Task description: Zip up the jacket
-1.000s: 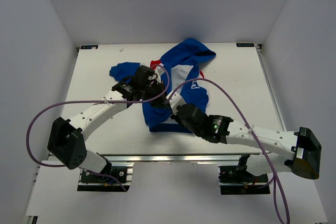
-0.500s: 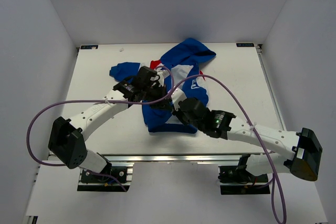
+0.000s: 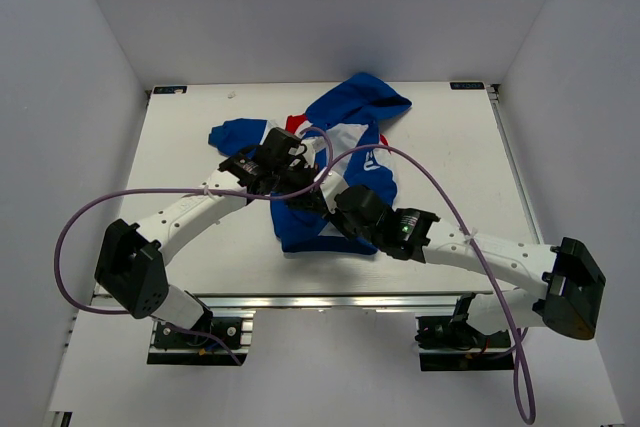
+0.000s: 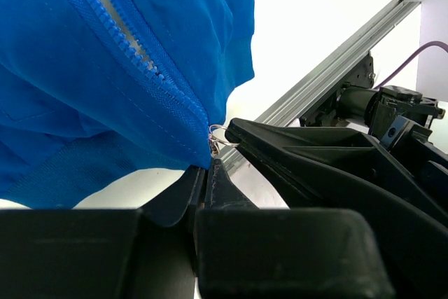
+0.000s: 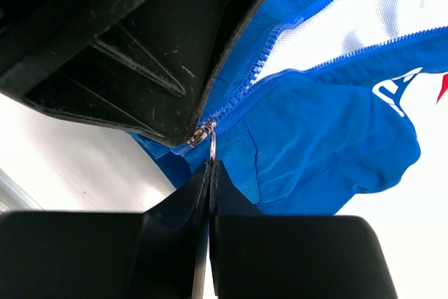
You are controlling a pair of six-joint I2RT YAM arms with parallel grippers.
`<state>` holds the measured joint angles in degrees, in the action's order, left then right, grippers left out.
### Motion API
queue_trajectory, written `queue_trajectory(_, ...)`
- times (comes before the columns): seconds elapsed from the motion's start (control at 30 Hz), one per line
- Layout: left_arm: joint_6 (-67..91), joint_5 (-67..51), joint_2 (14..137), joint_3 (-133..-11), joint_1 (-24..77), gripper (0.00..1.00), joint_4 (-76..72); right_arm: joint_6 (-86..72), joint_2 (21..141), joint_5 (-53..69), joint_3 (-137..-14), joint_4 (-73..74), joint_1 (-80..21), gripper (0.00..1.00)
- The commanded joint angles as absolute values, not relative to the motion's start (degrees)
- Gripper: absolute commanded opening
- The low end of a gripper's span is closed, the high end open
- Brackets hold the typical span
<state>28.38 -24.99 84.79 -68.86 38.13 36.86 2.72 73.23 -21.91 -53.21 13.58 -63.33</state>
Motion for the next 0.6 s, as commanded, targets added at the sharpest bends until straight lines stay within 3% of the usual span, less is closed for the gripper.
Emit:
queue_trajectory(0.0, 26.5, -27.7, 84.0, -69.5, 38.8, 0.00, 37.0, 2.2, 72.6, -20.6, -53.6, 10.4, -63.2, 0.00)
queue_trajectory(0.13, 26.2, -27.5, 83.9, -69.7, 38.8, 0.00, 37.3, 1.3, 73.1, -20.2, -53.6, 9.6, -63.3, 0.00)
queue_trajectory(0.23, 26.0, -27.6, 83.8, -69.7, 39.1, 0.00, 37.4, 1.1, 73.8, -20.4, -53.8, 9.3, -63.3, 0.09)
queue_trajectory(0.57, 25.7, -27.8, 83.9, -70.0, 40.0, 0.00, 37.5, 0.4, 74.8, -22.3, -54.1, 8.4, -63.2, 0.13)
